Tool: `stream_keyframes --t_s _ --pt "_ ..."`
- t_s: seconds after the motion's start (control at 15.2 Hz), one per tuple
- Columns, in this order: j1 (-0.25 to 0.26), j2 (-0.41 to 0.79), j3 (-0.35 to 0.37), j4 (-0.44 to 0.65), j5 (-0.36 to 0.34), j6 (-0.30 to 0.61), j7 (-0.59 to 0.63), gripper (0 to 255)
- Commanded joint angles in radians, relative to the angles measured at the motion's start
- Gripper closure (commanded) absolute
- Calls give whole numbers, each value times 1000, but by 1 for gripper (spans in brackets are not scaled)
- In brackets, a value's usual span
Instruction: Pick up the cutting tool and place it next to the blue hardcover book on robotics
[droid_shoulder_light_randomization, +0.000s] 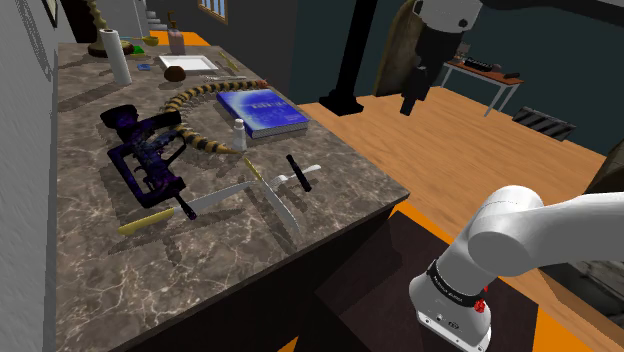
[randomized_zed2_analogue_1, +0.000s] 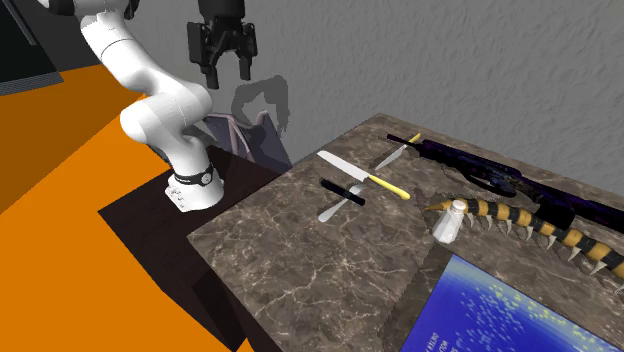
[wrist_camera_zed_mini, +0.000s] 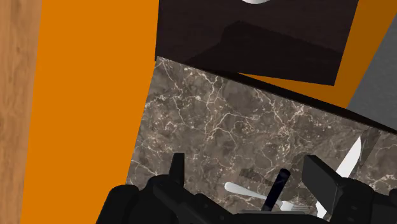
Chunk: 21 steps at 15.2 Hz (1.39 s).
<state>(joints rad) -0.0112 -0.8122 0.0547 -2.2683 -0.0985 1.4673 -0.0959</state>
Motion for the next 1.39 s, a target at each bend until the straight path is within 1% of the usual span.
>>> stream_keyframes --t_s 0.0,0.33,0.66,0.99,1.32 --pt "0 0 0 0 0 0 0 0" --pt "7 68 62 -70 65 128 115 0" --pt "14 170 125 -108 121 264 223 0" --pt "17 304 189 -112 160 401 328 0" --pt "16 464 249 -80 177 533 433 0"
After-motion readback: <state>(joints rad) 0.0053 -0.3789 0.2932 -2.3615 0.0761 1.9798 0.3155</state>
